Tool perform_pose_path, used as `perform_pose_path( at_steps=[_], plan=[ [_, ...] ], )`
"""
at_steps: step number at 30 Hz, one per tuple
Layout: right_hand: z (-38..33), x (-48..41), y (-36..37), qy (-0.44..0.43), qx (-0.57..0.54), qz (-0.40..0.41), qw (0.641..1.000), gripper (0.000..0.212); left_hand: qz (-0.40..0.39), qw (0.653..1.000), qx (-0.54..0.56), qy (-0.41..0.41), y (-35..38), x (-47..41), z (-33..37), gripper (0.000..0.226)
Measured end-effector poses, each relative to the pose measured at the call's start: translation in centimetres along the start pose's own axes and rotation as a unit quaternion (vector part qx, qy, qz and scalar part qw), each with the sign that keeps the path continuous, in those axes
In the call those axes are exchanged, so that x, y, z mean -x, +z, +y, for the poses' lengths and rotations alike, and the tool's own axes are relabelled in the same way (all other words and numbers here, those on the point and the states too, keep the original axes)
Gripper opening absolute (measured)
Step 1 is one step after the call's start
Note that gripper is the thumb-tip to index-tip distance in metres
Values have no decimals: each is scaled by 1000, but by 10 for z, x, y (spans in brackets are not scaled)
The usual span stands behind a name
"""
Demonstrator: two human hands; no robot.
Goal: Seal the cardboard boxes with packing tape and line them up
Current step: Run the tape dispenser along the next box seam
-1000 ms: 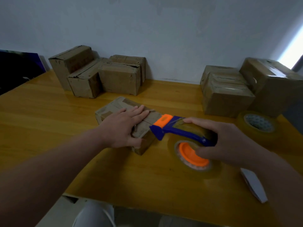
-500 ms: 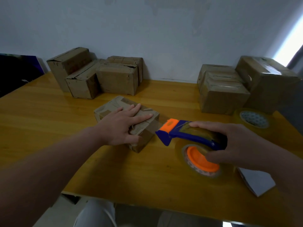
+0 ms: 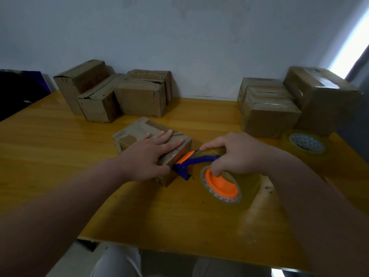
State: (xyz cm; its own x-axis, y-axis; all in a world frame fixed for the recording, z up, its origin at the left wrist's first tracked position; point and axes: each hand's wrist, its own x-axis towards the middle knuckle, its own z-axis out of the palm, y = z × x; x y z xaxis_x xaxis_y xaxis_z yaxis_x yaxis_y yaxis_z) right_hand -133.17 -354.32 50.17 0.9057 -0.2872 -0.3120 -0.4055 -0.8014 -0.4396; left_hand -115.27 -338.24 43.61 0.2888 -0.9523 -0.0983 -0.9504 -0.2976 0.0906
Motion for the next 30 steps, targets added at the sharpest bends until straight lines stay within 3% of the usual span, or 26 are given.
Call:
perform_pose_path(
  at_steps=[7,20,30],
  plan=[
    [-12,-11,-21,22,-23,-35,999,52,7,1000,16,2,-2,0,4,85],
    [19,-18,-13,145,-252,-90,952,39,-14,999,41,-13,-6,-1,8,81],
    [17,-6,-12,178,-261,-75,946,28,-23,998,52,-18,-10,1,9,79]
  ],
)
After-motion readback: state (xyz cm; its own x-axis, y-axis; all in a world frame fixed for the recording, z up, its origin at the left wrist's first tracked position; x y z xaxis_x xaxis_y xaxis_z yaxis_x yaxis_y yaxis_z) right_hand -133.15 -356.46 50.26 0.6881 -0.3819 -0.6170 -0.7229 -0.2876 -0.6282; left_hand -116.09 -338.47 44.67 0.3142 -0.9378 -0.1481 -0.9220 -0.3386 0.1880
